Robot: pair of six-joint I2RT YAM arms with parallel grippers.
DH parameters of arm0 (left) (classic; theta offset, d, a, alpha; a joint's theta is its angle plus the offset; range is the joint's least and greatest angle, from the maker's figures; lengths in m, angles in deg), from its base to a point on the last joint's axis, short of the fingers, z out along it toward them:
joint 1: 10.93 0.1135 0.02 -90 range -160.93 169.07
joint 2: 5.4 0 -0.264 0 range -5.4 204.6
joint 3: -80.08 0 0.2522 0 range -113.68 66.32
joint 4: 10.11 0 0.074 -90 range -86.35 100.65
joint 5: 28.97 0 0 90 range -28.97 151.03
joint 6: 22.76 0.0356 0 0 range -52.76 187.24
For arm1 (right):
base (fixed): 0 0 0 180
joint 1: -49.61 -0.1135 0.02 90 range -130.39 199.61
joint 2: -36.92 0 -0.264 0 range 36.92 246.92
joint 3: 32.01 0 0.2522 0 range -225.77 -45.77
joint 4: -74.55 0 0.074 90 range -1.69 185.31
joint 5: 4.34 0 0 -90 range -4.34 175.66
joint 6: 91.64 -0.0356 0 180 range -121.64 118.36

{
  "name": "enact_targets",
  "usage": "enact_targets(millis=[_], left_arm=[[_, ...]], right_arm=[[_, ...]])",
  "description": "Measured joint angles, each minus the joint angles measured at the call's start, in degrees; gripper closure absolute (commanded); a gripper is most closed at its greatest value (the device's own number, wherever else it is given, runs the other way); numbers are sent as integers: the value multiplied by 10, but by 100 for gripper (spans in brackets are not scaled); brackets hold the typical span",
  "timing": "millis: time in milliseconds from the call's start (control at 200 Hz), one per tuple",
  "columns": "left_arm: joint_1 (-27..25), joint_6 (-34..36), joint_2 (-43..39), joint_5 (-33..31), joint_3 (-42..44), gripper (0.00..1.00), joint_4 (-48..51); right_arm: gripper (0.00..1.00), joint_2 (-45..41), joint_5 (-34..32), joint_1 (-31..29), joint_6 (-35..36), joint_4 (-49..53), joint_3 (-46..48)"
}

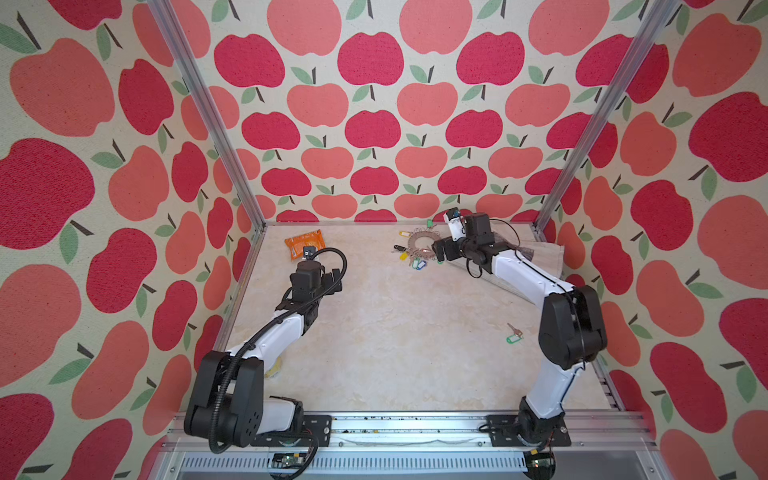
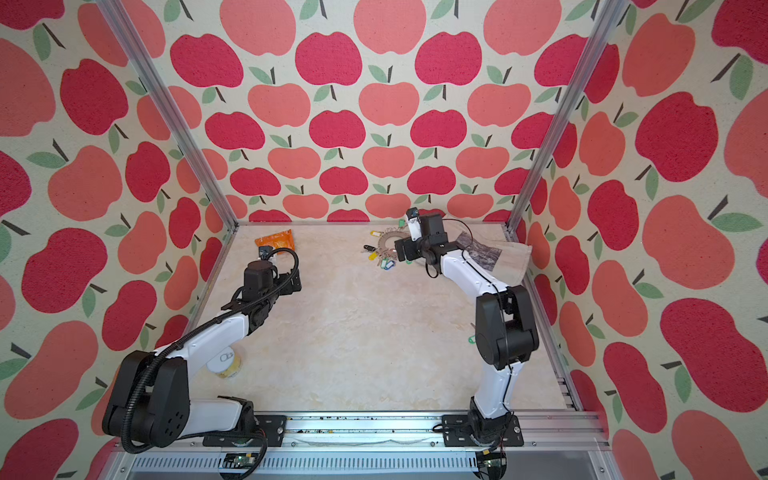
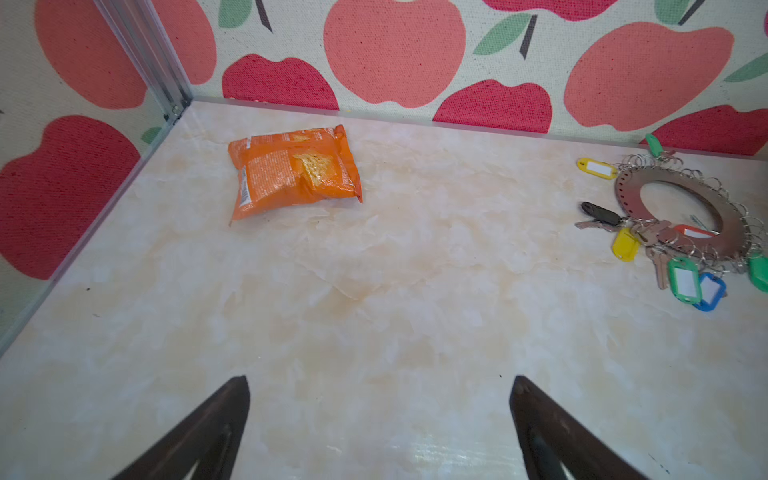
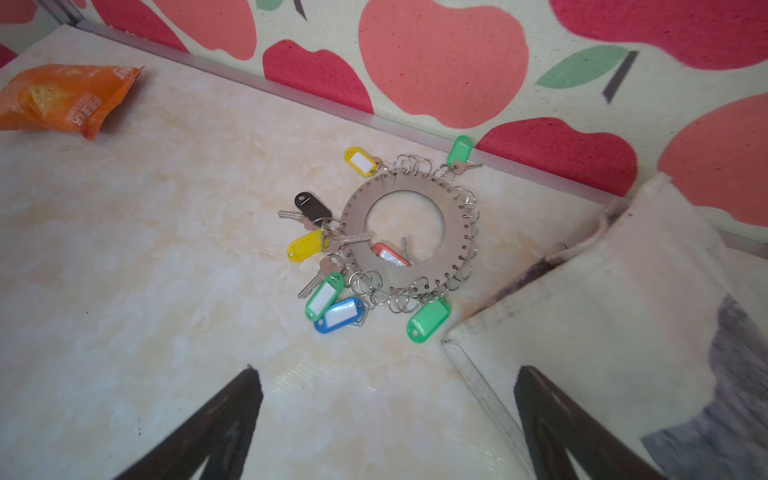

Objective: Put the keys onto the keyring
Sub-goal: 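Reach the right gripper toward the metal keyring plate with keys, then grasp the edge of the metal keyring plate with the right gripper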

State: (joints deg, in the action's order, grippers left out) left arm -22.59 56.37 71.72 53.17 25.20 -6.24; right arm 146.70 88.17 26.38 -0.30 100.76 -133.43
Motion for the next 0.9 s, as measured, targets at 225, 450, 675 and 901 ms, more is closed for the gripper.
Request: enact_targets(millis=[225, 450, 675, 901], left_arm=[[0, -18, -22, 34, 3, 1, 33], [0, -28, -28, 50, 4, 1, 50], [0, -34, -28, 58, 4, 1, 55], [0, -39, -30, 58, 5, 1, 65]], right_arm=[[1, 220, 51, -3, 11, 132, -285], [1, 379, 77, -3, 12, 276, -542], [1, 422, 87, -3, 12, 336, -573], [1, 443, 90, 0, 16, 344, -579]])
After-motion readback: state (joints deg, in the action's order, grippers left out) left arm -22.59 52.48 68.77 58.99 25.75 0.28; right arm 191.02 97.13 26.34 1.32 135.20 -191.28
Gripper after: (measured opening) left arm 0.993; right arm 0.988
